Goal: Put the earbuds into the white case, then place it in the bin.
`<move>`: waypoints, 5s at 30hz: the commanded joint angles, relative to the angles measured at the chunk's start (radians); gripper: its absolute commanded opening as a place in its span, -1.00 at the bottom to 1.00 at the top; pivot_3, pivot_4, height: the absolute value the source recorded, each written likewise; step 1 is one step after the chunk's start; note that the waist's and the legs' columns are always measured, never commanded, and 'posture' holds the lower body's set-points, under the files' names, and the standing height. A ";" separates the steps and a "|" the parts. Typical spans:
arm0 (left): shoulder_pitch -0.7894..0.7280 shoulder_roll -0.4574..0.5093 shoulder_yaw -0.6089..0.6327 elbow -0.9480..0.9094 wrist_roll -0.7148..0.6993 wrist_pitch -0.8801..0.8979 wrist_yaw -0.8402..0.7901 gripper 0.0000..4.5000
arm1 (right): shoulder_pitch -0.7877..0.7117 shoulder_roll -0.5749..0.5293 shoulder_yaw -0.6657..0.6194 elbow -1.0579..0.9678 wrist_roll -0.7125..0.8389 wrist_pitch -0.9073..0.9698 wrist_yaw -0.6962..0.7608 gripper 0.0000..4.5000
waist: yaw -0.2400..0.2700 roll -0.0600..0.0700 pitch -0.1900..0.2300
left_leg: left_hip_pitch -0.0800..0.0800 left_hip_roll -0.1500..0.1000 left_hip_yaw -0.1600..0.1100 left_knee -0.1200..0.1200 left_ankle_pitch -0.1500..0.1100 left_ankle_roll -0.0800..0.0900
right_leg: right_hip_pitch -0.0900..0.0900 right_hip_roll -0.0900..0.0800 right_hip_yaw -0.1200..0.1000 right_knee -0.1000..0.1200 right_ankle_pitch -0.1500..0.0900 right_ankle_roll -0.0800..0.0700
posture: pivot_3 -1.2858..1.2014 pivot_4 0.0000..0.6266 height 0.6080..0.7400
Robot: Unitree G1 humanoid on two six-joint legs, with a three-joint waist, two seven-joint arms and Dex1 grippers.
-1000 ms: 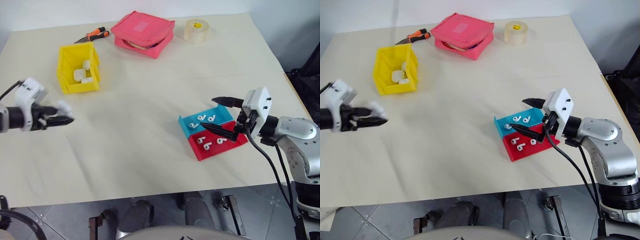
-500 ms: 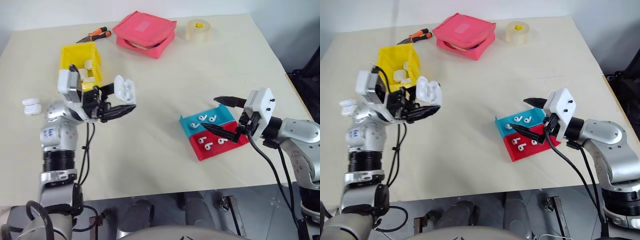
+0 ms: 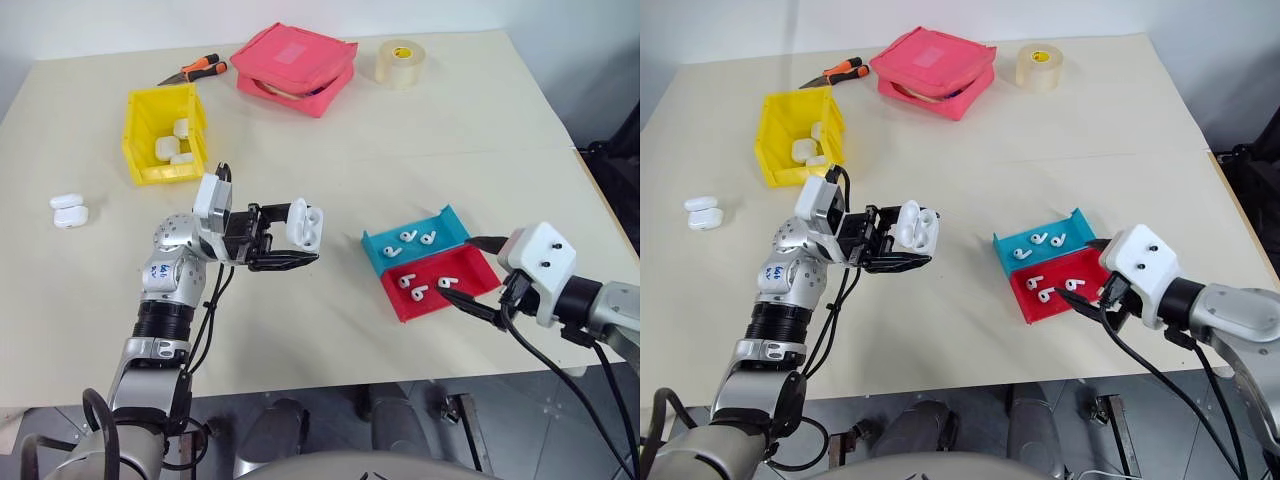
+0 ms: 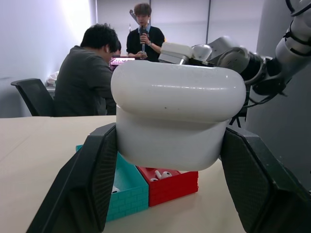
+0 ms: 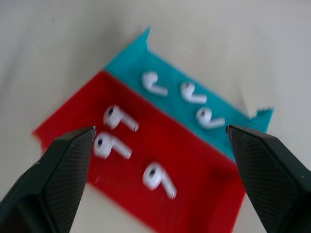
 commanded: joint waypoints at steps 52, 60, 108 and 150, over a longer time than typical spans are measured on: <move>0.294 -0.044 -0.075 -0.373 0.001 -0.017 0.124 0.24 | -0.624 -0.235 0.730 0.385 -0.425 -0.176 0.417 0.12 | 0.020 0.001 0.000 | 0.001 0.002 0.002 -0.003 0.001 0.002 | 0.008 0.004 -0.004 -0.020 0.010 0.002 | 0.03 -0.52 1.00; 0.300 -0.042 -0.074 -0.376 0.002 -0.024 0.133 0.24 | -0.643 -0.202 0.725 0.423 -0.474 -0.197 0.466 0.12 | 0.020 0.001 0.000 | 0.001 0.003 0.002 -0.003 0.001 0.002 | 0.009 0.004 -0.004 -0.020 0.010 0.002 | 0.03 -0.52 1.00; 0.037 -0.192 -0.089 0.000 0.032 -0.083 0.029 0.24 | -0.463 0.531 0.218 -0.101 0.180 0.184 -0.153 -0.81 | 0.009 0.002 -0.001 | 0.002 0.000 -0.002 -0.003 0.002 0.004 | 0.008 0.004 -0.004 -0.020 0.011 0.002 | 0.03 -0.52 1.00; 0.021 -0.161 -0.092 -0.033 0.096 -0.037 0.074 0.24 | -0.396 0.433 0.350 -0.034 0.185 -0.064 -0.172 -0.81 | -0.005 0.002 -0.001 | 0.001 0.001 -0.002 -0.004 0.002 0.004 | 0.008 0.004 -0.004 -0.020 0.011 0.002 | 0.03 -0.52 1.00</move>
